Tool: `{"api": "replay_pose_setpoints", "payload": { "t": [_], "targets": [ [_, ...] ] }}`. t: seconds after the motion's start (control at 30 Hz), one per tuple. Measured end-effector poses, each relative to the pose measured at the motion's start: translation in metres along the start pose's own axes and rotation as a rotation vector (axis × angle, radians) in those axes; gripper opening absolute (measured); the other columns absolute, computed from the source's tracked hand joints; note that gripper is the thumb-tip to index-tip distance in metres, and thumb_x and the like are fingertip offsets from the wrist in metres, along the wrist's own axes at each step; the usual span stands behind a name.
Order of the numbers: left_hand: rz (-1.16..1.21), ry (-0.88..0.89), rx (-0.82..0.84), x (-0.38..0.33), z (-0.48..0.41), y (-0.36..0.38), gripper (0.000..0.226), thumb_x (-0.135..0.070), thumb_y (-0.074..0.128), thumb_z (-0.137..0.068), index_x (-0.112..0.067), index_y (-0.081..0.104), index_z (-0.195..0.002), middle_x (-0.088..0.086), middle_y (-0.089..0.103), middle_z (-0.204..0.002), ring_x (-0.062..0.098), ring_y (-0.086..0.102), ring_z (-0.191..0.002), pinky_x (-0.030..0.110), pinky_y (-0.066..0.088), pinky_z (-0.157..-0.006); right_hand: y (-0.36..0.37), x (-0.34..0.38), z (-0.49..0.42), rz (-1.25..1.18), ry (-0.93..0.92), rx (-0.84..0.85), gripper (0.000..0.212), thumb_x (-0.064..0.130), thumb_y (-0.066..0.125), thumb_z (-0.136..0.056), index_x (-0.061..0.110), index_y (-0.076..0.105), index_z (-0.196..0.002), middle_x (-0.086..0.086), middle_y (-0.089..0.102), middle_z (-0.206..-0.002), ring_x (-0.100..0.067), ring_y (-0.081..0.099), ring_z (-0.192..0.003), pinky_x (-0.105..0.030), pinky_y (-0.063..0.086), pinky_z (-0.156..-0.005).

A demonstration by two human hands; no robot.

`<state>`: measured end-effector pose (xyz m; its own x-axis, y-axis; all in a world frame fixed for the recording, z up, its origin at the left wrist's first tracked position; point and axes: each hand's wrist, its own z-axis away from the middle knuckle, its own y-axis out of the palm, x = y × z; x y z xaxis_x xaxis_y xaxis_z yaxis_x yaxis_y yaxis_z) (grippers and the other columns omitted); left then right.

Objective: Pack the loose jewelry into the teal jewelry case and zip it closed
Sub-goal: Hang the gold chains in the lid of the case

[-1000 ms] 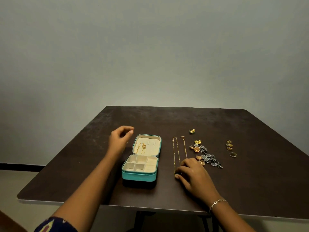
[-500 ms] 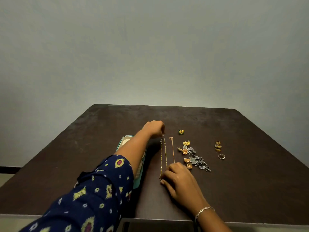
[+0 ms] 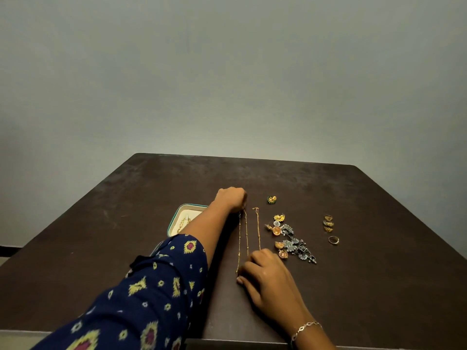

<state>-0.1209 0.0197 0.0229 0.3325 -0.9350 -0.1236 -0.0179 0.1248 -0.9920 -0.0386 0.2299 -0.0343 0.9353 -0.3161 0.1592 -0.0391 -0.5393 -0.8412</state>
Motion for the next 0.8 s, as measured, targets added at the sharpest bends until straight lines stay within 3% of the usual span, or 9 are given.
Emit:
{"api": "replay_pose_setpoints", "payload": {
  "t": [0.2, 0.3, 0.43, 0.57, 0.63, 0.7, 0.8],
  "targets": [
    [-0.07, 0.011, -0.039, 0.0, 0.005, -0.001, 0.021, -0.014, 0.048, -0.088, -0.009, 0.057, -0.106, 0.013, 0.061, -0.115, 0.031, 0.054, -0.109, 0.036, 0.038, -0.089, -0.004, 0.001, -0.001, -0.026, -0.029, -0.022, 0.016, 0.036, 0.053, -0.078, 0.022, 0.055, -0.073, 0.006, 0.049, -0.074, -0.01, 0.039, -0.074, -0.02, 0.029, -0.066],
    [0.005, 0.006, -0.107, 0.003, 0.012, -0.013, 0.019, -0.012, 0.048, -0.087, -0.008, 0.058, -0.102, 0.015, 0.061, -0.112, 0.033, 0.055, -0.105, 0.035, 0.04, -0.086, -0.005, 0.001, -0.001, -0.042, -0.029, -0.022, 0.017, 0.035, 0.055, -0.076, 0.019, 0.054, -0.07, 0.005, 0.05, -0.074, -0.009, 0.039, -0.074, -0.02, 0.03, -0.066],
    [0.204, -0.029, -0.182, 0.005, 0.024, -0.028, 0.02, -0.011, 0.042, -0.09, -0.002, 0.058, -0.098, 0.019, 0.062, -0.107, 0.035, 0.058, -0.098, 0.041, 0.048, -0.086, -0.009, 0.003, -0.001, -0.101, -0.043, -0.027, 0.014, 0.029, 0.056, -0.074, 0.017, 0.054, -0.068, 0.004, 0.053, -0.079, -0.008, 0.042, -0.079, -0.017, 0.033, -0.069],
    [0.526, -0.058, -0.226, 0.007, 0.044, -0.043, 0.015, -0.004, 0.043, -0.086, -0.004, 0.056, -0.078, 0.022, 0.066, -0.092, 0.033, 0.062, -0.089, 0.041, 0.05, -0.081, -0.017, 0.008, 0.001, -0.135, -0.113, 0.007, 0.01, 0.027, 0.057, -0.074, 0.017, 0.057, -0.071, 0.009, 0.059, -0.083, -0.007, 0.046, -0.087, -0.018, 0.037, -0.075],
    [0.725, -0.068, -0.214, 0.006, 0.055, -0.05, 0.021, 0.002, 0.043, -0.086, -0.005, 0.054, -0.07, 0.017, 0.065, -0.078, 0.024, 0.062, -0.072, 0.032, 0.053, -0.069, -0.02, 0.009, 0.002, -0.128, -0.16, 0.039, 0.009, 0.028, 0.057, -0.074, 0.019, 0.057, -0.074, 0.009, 0.059, -0.082, -0.009, 0.047, -0.09, -0.02, 0.038, -0.076],
    [0.877, -0.082, -0.181, 0.004, 0.067, -0.057, 0.028, 0.006, 0.041, -0.087, -0.008, 0.052, -0.065, 0.01, 0.062, -0.063, 0.015, 0.057, -0.056, 0.022, 0.046, -0.052, -0.024, 0.011, 0.004, -0.118, -0.19, 0.064, 0.01, 0.029, 0.057, -0.074, 0.02, 0.057, -0.076, 0.009, 0.06, -0.081, -0.01, 0.048, -0.091, -0.021, 0.039, -0.077],
    [0.956, -0.083, -0.135, 0.005, 0.084, -0.069, 0.031, 0.007, 0.04, -0.087, -0.009, 0.051, -0.063, 0.001, 0.06, -0.05, 0.013, 0.052, -0.048, 0.024, 0.037, -0.051, -0.032, 0.014, 0.011, -0.121, -0.234, 0.082, 0.01, 0.029, 0.057, -0.074, 0.02, 0.057, -0.077, 0.007, 0.06, -0.08, -0.01, 0.047, -0.093, -0.019, 0.038, -0.079]
  ]
}}
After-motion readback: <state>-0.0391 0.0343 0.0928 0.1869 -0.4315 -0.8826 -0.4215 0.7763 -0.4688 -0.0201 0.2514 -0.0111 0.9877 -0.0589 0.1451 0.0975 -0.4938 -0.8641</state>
